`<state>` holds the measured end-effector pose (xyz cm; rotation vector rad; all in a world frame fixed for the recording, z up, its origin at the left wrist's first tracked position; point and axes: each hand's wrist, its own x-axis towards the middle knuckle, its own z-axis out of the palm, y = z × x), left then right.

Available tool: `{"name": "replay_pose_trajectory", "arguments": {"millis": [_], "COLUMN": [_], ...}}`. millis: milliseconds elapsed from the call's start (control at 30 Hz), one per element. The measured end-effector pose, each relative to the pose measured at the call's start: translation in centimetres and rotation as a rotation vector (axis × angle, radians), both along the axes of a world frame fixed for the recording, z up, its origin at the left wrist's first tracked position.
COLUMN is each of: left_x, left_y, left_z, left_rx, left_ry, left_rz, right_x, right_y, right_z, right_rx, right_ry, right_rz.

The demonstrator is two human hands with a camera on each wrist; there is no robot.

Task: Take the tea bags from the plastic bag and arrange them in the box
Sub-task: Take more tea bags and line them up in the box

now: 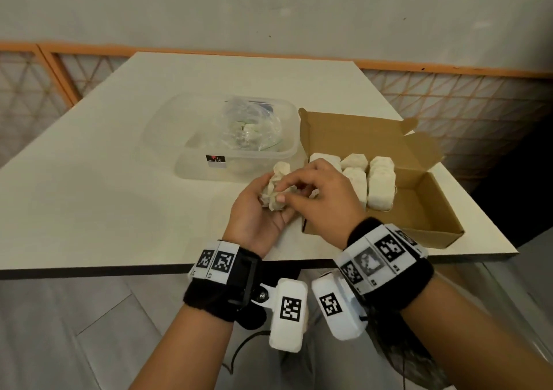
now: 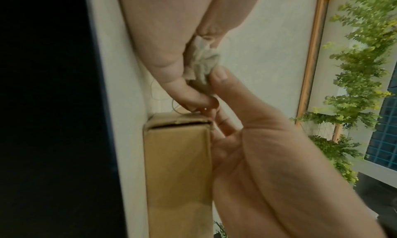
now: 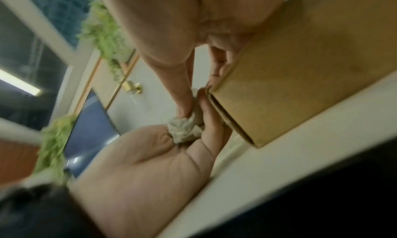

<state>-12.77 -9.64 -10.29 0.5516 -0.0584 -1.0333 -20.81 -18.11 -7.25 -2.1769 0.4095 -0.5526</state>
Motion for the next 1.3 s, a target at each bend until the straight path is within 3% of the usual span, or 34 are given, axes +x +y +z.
{"name": "replay_pose_trajectory", "arguments": {"millis": [133, 400, 733, 933, 1000, 1167, 1233, 1300], "left_x": [0.1, -0.1, -0.6, -0.2, -0.1, -0.3, -0.4, -0.3], "left_y": [-0.5, -0.7, -0.6, -0.5, -0.4, -0.5, -0.6, -0.5], "left_z": [-0.3, -0.5, -0.6, -0.4, -0.2, -0.5, -0.6, -0.6], "left_rx": [0.053, 0.115, 0.077, 0.097, 0.108, 0.140, 0.130, 0.115], "left_ry": [-0.048, -0.251, -0.387, -0.258, -0.258, -0.325, -0.352, -0.362], "left_rz": [0.049, 0.036, 0.071, 0.177, 0.160, 0.127, 0.112, 0.100], "right_x": [-0.3, 0.0, -0.1, -0.3, -0.8, -1.4, -0.9, -0.4], "right_y": [-1.1, -2.0, -2.1, -1.7, -1.8, -2.0, -2.1, -2.1], "right_z": [0.5, 0.8, 1.3, 1.5, 2.0, 3.6, 3.8, 4.0], "right_rx": [0.452, 0.989, 1.108, 0.876, 0.668, -0.167, -0.319, -0.343], "right_ry": [-0.159, -0.250, -0.209, -0.094, -0.044, 0.068, 0.122, 0.150], "right_rz": [-0.013, -0.109, -0.116, -0.117, -0.081, 0.082, 0.092, 0.074]}}
